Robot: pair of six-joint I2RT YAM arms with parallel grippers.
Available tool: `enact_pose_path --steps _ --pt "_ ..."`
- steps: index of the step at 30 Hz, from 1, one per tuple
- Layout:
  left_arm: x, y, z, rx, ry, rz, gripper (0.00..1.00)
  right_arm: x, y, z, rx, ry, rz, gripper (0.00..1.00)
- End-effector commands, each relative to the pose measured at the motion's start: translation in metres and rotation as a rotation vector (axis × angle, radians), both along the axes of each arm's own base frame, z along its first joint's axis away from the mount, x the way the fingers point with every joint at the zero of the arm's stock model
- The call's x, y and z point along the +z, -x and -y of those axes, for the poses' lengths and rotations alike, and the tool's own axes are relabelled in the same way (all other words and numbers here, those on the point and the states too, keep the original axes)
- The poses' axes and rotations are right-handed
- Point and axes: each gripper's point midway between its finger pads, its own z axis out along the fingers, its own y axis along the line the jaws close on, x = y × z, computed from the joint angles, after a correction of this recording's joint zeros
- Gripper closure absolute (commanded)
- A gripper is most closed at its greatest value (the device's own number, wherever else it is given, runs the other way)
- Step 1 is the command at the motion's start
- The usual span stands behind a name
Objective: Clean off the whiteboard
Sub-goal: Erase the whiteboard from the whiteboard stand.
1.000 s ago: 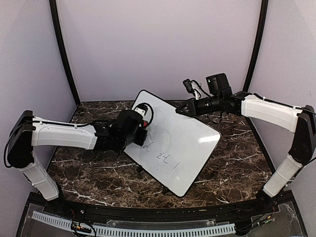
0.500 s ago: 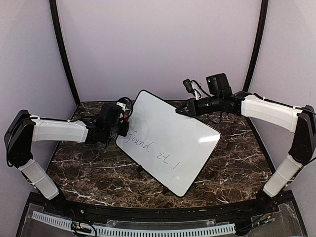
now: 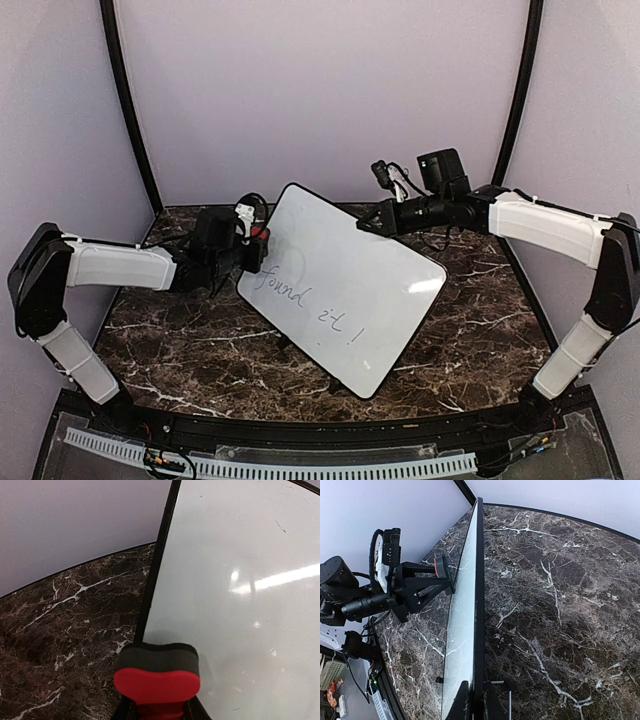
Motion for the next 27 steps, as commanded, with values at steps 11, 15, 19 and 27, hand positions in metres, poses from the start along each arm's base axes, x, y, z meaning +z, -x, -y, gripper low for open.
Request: enact_pose_path --steps 11,15,19,27 --pt "-0.040 0.020 -0.003 -0.061 0.072 -0.120 1.00 -0.049 0.028 -0.014 0.122 0.099 -0.040 1.00" --pt "-0.051 0.028 0.000 -0.087 0.105 -0.142 1.00 -0.050 0.028 -0.014 0.122 0.101 -0.042 1.00" --pt "-0.051 0.031 0.004 -0.113 0.151 -0.128 1.00 -0.049 0.028 -0.013 0.122 0.101 -0.042 1.00" --pt "-0.015 0.016 0.018 -0.171 0.248 -0.031 1.00 -0.039 0.030 -0.014 0.130 0.098 -0.062 1.00"
